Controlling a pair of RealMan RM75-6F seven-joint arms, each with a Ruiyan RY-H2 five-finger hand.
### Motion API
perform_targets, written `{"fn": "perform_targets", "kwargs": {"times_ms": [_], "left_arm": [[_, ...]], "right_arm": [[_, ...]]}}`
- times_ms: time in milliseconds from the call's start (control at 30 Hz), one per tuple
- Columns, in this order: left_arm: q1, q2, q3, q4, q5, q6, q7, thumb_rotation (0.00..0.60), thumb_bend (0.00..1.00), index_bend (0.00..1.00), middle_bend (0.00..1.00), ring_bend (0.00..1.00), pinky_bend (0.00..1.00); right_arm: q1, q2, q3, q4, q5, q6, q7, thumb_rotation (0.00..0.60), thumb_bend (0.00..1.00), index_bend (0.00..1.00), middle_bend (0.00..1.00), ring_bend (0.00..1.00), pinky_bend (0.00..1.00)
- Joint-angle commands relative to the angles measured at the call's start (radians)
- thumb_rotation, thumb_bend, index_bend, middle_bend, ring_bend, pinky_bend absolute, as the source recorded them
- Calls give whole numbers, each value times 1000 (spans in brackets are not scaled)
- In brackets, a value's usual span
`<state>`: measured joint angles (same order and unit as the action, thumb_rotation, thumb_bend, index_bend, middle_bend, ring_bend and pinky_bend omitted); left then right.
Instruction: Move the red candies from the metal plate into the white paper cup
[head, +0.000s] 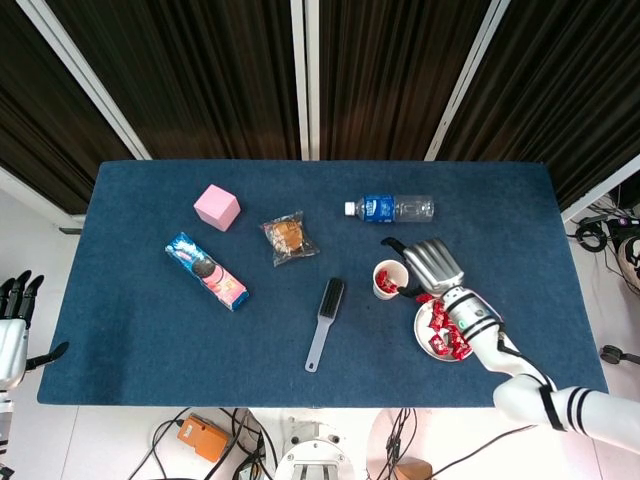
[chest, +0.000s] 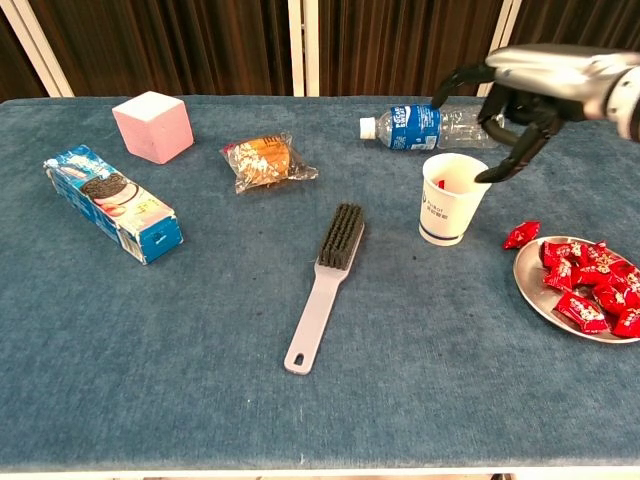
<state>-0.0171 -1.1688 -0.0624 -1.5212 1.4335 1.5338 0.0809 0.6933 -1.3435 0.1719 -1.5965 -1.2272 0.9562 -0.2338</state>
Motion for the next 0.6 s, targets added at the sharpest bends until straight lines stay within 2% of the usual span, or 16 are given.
{"fn": "perform_targets", "kwargs": {"times_ms": [33, 167, 267, 600], "left_arm": [[0, 0, 0, -1, 1, 1, 1, 600, 0, 5, 0, 0, 0], [-2, -1, 0, -6, 7, 4, 7, 600, 0, 5, 0, 0, 0], [-4, -4, 1, -12, 10, 3, 14, 600, 0, 5, 0, 0, 0], [3, 4, 1, -28, 8, 15, 29, 600, 0, 5, 0, 0, 0]], "right_arm": [[-71, 78, -52, -40, -64, 64, 44, 600, 283, 357, 858, 1000, 1000], [-123, 130, -114, -41, -111, 79, 77, 600, 300, 434, 858, 1000, 1000], [-130, 120, -137, -6, -110, 50, 83, 600, 343, 466, 857, 1000, 1000], [-69, 5, -121, 158, -64, -89, 104, 600, 376, 479, 858, 1000, 1000]]}}
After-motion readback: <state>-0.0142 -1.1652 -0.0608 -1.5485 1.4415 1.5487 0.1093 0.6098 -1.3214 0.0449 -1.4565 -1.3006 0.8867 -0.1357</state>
